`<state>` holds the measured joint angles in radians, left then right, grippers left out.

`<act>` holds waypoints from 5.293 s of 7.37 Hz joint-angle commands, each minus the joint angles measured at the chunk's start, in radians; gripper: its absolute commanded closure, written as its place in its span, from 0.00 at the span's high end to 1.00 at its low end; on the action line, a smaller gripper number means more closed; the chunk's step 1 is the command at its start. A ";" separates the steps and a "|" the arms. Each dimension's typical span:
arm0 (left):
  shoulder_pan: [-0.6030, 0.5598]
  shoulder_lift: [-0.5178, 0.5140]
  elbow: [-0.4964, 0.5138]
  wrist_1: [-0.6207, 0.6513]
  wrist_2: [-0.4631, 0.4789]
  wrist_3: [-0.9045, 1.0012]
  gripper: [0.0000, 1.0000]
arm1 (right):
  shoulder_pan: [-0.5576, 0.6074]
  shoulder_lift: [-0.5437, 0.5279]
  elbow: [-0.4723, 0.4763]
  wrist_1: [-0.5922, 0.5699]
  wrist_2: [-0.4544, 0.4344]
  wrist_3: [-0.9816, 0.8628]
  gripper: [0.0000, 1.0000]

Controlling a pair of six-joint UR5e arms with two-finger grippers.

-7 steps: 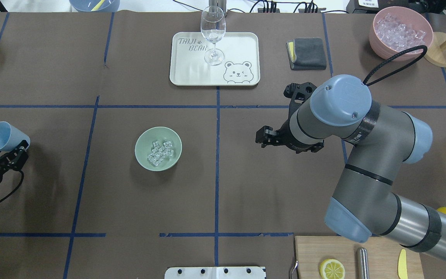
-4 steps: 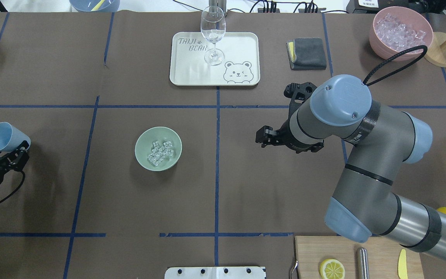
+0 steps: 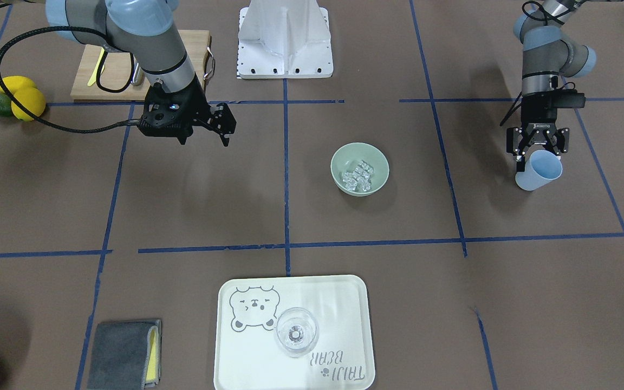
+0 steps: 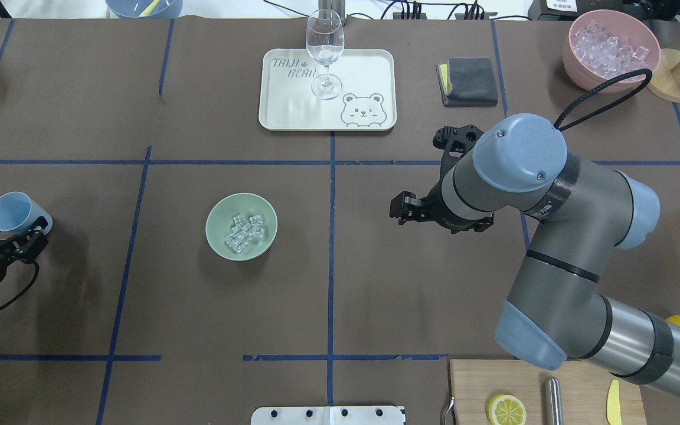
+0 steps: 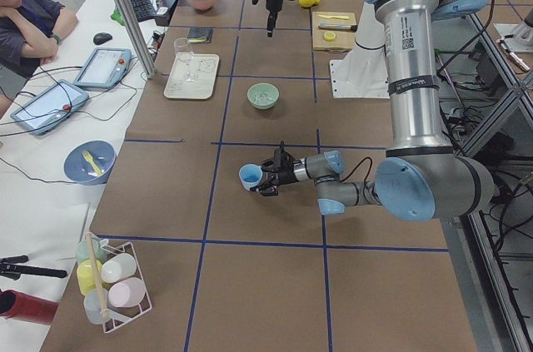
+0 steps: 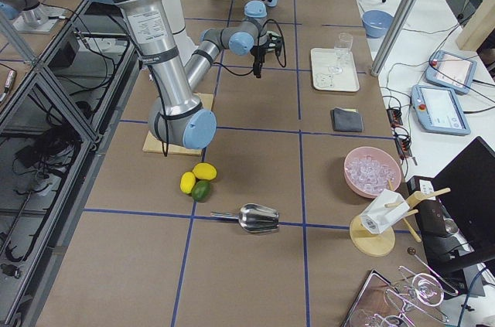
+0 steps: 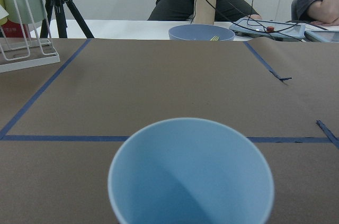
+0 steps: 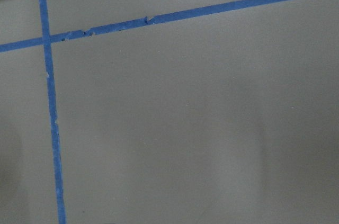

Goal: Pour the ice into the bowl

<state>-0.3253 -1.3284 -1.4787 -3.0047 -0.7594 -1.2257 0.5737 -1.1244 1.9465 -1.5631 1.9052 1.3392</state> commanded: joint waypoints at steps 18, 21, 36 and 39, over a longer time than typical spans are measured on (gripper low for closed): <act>-0.200 0.281 -0.577 0.397 -0.636 0.324 1.00 | -0.029 0.254 -0.227 0.002 -0.003 0.006 1.00; -0.473 0.102 -0.571 0.628 -0.918 0.551 1.00 | -0.038 0.365 -0.439 0.186 -0.027 0.064 1.00; -0.906 -0.276 -0.419 1.086 -1.247 0.975 1.00 | -0.155 0.542 -0.676 0.204 -0.092 0.063 0.00; -1.010 -0.293 -0.310 1.093 -1.360 1.142 1.00 | -0.123 0.320 -0.323 0.189 -0.074 0.063 0.00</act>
<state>-1.2806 -1.6143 -1.8347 -1.9178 -2.0558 -0.1479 0.4317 -0.6958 1.4585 -1.3658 1.8210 1.4025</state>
